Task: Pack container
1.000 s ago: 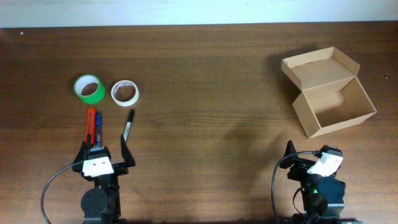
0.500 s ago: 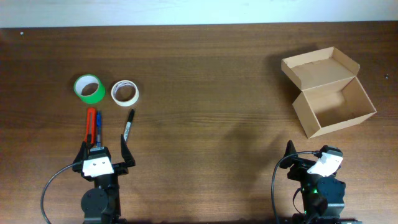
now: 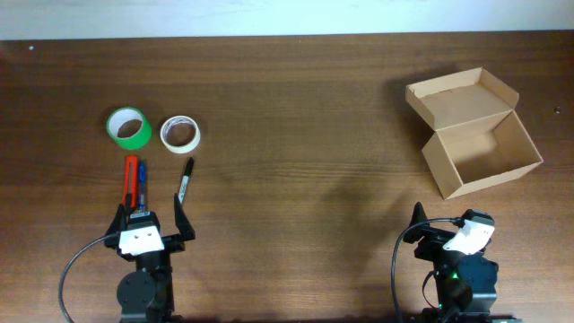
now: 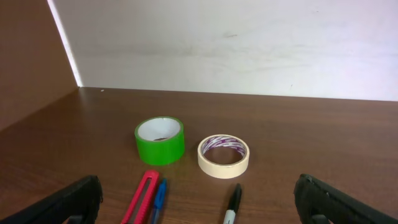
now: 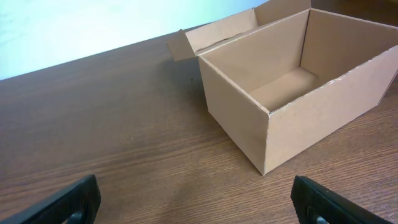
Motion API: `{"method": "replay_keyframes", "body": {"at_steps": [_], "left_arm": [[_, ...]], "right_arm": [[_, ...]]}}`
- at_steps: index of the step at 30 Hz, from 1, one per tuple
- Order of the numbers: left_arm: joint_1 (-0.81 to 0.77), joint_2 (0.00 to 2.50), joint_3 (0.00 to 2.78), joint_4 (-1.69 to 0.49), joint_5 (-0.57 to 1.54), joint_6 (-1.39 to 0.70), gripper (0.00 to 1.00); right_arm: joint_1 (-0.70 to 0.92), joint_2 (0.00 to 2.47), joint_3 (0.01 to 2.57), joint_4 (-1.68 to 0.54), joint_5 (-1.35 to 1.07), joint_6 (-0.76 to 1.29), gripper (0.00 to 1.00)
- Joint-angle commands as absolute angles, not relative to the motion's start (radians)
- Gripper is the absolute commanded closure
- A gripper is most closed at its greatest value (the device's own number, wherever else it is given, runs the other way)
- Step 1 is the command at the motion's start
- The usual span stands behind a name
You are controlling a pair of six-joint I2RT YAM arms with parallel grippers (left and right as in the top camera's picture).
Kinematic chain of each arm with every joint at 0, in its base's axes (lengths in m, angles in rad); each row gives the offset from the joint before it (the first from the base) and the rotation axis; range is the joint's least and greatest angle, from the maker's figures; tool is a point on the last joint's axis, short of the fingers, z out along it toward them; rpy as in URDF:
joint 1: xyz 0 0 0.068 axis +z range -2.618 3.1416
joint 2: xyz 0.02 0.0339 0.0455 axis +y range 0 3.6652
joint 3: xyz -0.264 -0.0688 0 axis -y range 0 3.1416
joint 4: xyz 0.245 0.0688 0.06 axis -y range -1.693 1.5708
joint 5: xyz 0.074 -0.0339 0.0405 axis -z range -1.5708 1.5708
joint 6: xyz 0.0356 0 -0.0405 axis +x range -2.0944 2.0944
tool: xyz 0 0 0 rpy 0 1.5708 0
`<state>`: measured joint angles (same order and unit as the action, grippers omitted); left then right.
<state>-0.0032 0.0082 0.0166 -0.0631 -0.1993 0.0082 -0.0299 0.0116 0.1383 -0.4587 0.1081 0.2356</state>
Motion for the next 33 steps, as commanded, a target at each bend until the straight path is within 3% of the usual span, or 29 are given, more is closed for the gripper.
{"method": "replay_keyframes", "body": {"at_steps": [1,19,23,28,33], "left_arm": [[0.001,0.005,0.009,-0.061,-0.207,0.020,0.00],[0.001,0.005,0.014,-0.026,-0.171,0.012,0.00],[0.015,0.032,0.075,-0.005,-0.250,0.013,0.00],[0.104,0.229,0.242,-0.012,-0.409,0.030,0.00],[0.294,0.622,0.522,-0.006,-0.293,0.062,0.00]], "right_arm": [[-0.027,0.002,0.131,-0.456,0.117,0.240,0.01],[-0.027,0.002,0.133,-0.385,0.109,0.240,0.01],[-0.027,0.020,0.181,-0.379,0.109,0.239,0.01],[-0.032,0.194,0.335,-0.380,0.128,0.154,0.01],[-0.110,0.560,0.635,-0.422,0.128,0.081,0.01]]}}
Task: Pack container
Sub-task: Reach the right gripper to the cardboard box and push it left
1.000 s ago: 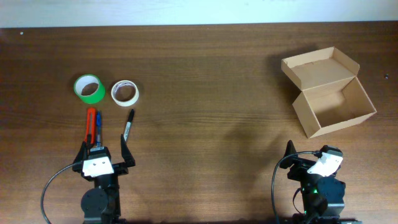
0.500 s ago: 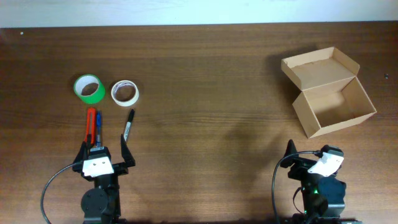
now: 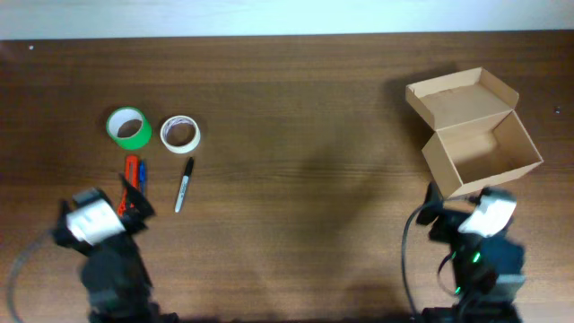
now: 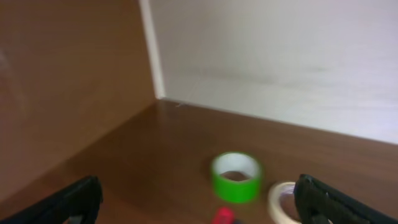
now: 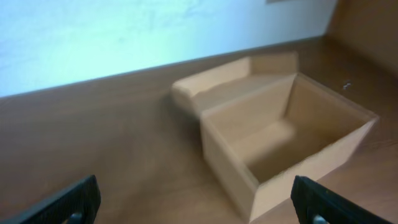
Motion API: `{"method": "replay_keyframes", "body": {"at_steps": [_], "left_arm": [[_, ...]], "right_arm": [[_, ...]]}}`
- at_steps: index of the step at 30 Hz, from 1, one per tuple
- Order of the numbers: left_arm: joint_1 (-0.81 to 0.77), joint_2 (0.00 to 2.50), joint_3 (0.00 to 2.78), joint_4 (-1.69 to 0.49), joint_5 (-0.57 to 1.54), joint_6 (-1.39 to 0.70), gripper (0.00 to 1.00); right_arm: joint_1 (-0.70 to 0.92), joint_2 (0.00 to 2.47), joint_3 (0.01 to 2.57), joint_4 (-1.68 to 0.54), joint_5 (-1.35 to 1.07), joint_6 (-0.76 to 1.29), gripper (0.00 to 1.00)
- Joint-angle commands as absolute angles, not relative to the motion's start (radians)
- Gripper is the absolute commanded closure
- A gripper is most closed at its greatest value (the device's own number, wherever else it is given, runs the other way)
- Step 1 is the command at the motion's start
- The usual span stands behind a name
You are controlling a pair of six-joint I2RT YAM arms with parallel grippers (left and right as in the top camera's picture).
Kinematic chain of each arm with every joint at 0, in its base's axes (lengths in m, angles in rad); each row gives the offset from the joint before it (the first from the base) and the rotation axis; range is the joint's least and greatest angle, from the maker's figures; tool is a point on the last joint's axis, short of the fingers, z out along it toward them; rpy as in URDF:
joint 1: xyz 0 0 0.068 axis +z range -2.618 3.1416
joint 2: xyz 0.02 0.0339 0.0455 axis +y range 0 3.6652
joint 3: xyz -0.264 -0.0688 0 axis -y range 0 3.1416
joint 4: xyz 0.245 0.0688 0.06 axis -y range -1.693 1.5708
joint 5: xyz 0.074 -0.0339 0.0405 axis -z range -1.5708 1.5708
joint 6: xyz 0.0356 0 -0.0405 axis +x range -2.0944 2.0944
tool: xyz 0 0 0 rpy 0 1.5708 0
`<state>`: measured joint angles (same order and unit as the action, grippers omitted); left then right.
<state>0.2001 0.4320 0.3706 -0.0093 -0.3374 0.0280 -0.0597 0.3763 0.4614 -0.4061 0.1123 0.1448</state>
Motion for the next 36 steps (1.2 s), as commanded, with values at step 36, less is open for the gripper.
{"method": "replay_keyframes", "body": {"at_steps": [36], "left_arm": [[0.638,1.815,1.780,-0.510,0.378,0.058,0.00]], "right_arm": [[-0.581,1.603,1.655,-1.096,-0.095,0.035,0.04]]}}
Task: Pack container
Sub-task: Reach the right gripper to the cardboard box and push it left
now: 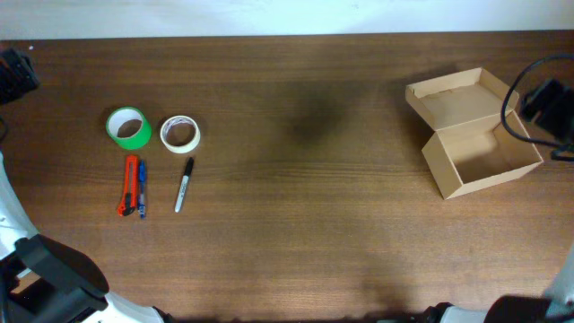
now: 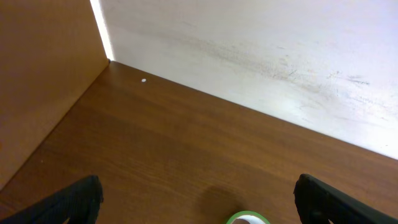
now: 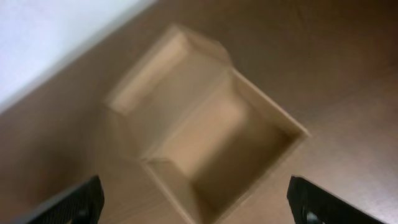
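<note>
An open cardboard box (image 1: 484, 148) with its lid flap back stands at the right; the blurred right wrist view looks down into the empty box (image 3: 217, 146). At the left lie a green tape roll (image 1: 129, 128), a cream tape roll (image 1: 180, 134), an orange cutter (image 1: 130, 185), a blue pen (image 1: 142, 188) and a black marker (image 1: 183, 184). My left gripper (image 2: 199, 208) is open, high over the far left, with only the green roll's rim (image 2: 247, 219) showing. My right gripper (image 3: 198, 208) is open, raised above the box.
The white wall (image 2: 261, 56) runs along the table's far edge. My left arm's base (image 1: 54, 278) fills the front left corner. My right arm (image 1: 547, 99) hangs over the box's right side. Bare wood (image 1: 305, 179) lies between the items and the box.
Both arms are higher. The left gripper went from beside the cutter to the table's far left edge. The right gripper went from just in front of the box to above it.
Both arms first sat low at the front edge, grippers open, the left facing the tapes and pens and the right facing the box. Then each had lifted and shifted outward. Now both are high, the right looking down into the box. Nothing was picked up.
</note>
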Motion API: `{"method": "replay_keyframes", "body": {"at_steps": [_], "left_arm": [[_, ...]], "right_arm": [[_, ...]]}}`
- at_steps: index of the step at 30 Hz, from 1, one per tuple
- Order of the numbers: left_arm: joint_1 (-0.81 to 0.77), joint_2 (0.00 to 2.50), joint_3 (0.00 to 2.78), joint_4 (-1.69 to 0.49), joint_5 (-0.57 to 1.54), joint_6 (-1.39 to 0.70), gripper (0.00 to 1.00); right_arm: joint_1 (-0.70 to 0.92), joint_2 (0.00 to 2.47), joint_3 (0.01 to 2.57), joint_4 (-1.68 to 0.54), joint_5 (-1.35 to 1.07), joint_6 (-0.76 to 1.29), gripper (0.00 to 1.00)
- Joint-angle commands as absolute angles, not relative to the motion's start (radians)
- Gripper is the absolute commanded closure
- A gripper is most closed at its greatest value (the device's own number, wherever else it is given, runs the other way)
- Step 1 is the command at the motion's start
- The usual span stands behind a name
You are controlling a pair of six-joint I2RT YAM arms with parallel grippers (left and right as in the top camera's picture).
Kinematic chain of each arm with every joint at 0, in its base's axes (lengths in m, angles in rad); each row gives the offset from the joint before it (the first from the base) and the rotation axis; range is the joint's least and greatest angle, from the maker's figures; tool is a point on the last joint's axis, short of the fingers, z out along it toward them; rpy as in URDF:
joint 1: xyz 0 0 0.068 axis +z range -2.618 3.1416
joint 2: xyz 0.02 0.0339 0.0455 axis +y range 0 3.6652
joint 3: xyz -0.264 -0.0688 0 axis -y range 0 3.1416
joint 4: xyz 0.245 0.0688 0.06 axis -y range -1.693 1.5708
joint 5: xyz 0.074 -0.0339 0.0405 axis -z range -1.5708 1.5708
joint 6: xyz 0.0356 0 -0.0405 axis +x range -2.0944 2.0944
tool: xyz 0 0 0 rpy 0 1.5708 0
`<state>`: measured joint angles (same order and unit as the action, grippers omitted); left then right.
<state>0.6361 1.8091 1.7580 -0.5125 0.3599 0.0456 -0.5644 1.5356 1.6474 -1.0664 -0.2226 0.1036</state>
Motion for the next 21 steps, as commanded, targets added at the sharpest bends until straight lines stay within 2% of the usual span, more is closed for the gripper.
{"method": "replay_keyframes", "body": {"at_steps": [1,7,8,13,14,21], "left_arm": [[0.638,1.815,1.780,-0.510,0.378,0.058,0.01],[0.638,1.815,1.780,-0.510,0.378,0.058,0.00],[0.638,1.815,1.780,-0.510,0.378,0.058,0.00],[0.638,1.815,1.780,-0.510,0.378,0.058,0.00],[0.638,1.815,1.780,-0.510,0.378,0.058,0.01],[0.638,1.815,1.780,-0.510,0.378,0.058,0.01]], "right_arm": [[-0.585,1.627,1.655,-1.113,-0.073,0.011,0.04],[-0.602,1.695,1.654,-1.103,0.013,-0.017,0.05],[-0.602,1.697,1.654,-1.087,0.024,-0.057,0.07],[-0.603,1.714,1.654,-0.944,0.165,-0.215,0.05],[-0.603,1.718,1.654,-0.913,0.165,-0.253,0.01],[-0.603,1.775,1.654,-0.860,0.145,-0.446,0.01]]}}
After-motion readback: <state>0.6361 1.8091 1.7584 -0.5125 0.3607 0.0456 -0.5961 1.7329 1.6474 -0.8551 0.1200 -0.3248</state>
